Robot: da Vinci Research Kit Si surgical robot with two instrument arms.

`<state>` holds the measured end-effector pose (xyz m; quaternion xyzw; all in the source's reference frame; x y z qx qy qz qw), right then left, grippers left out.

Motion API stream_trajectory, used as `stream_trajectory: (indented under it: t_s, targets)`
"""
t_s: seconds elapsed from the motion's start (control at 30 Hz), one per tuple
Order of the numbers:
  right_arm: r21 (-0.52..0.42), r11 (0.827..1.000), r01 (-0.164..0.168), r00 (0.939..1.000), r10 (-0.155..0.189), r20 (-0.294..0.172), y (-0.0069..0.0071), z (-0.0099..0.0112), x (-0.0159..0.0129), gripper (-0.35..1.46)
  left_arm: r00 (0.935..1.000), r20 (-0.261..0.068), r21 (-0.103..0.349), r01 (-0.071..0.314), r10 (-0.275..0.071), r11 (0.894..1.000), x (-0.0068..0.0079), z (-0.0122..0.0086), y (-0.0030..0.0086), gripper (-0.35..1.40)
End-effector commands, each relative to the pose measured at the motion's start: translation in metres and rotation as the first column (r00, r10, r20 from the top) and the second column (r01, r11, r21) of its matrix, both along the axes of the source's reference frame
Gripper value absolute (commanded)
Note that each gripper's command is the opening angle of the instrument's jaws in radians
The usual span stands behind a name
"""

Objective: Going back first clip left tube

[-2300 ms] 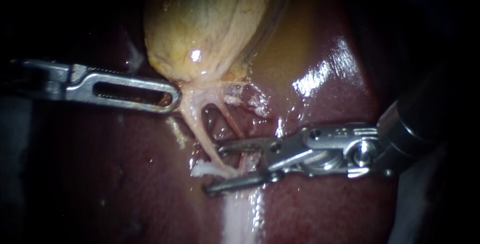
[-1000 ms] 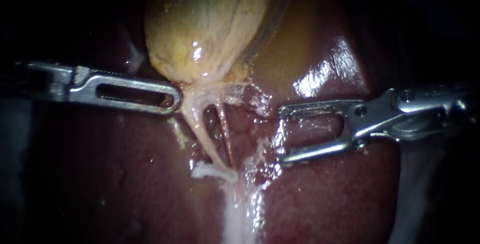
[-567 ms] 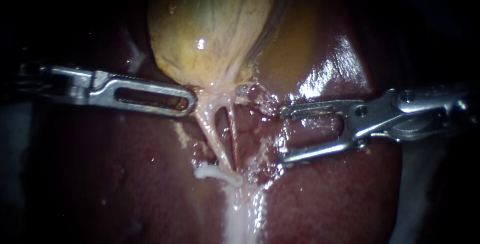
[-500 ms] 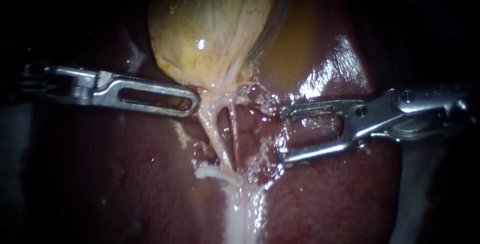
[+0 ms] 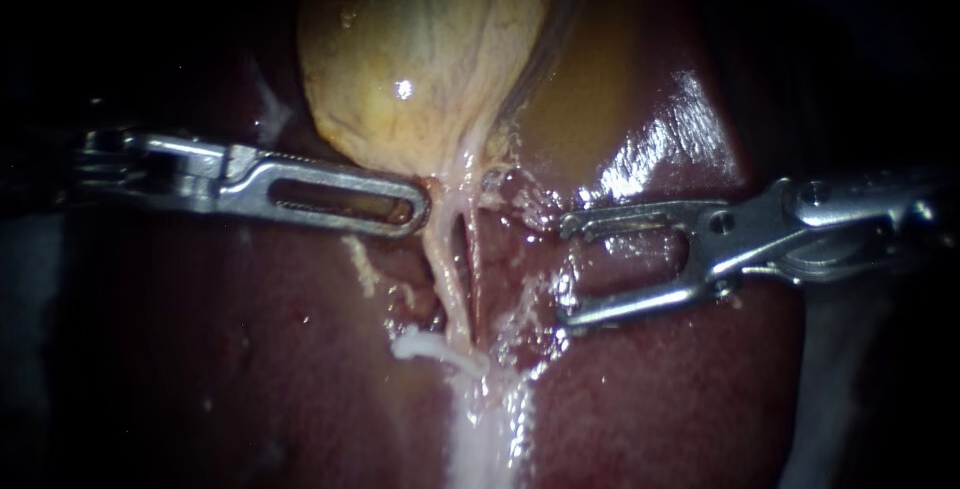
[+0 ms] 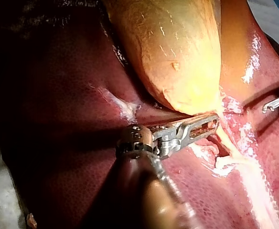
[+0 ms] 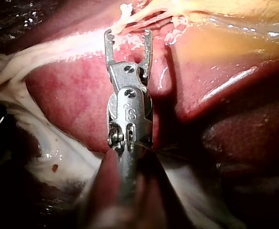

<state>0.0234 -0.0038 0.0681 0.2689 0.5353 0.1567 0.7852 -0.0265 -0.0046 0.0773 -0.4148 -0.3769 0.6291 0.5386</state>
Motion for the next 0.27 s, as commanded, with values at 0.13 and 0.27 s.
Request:
stream_trajectory:
  t_s: [0.13,0.27]
  targets:
    - [0.000,1.000,0.000,1.0000,0.000,0.000,0.0000,0.0000,0.0000,0.49,1.0000,-0.001,0.000,0.000,0.000,1.000,0.0000,0.0000,0.0000,-0.35]
    - [0.000,1.000,0.000,1.0000,0.000,0.000,0.0000,0.0000,0.0000,0.49,1.0000,-0.001,0.000,0.000,0.000,1.000,0.0000,0.0001,0.0000,-0.35]
